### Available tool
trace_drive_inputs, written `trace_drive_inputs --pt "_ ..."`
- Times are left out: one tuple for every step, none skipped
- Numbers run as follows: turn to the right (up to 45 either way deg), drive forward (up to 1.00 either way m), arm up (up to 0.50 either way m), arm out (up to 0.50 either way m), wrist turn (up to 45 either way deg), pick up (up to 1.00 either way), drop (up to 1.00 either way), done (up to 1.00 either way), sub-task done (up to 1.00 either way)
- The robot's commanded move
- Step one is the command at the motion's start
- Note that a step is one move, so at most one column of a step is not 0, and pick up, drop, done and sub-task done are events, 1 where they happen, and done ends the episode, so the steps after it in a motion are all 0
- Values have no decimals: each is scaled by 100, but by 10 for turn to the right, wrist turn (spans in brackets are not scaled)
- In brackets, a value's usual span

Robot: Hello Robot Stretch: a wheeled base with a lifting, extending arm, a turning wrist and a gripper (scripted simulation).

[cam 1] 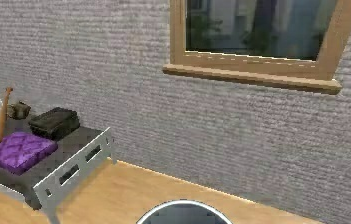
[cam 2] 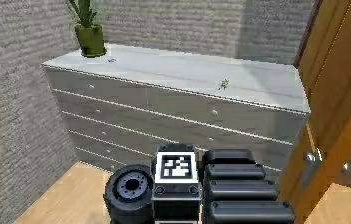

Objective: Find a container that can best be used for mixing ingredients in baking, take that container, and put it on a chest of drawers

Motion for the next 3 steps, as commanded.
trace_drive_inputs --pt "450 0 0 0 0 0 0 0 0" --pt "90 0 0 0 0 0 0 0 0" --pt "0 60 0 0 0 0 0 0 0"
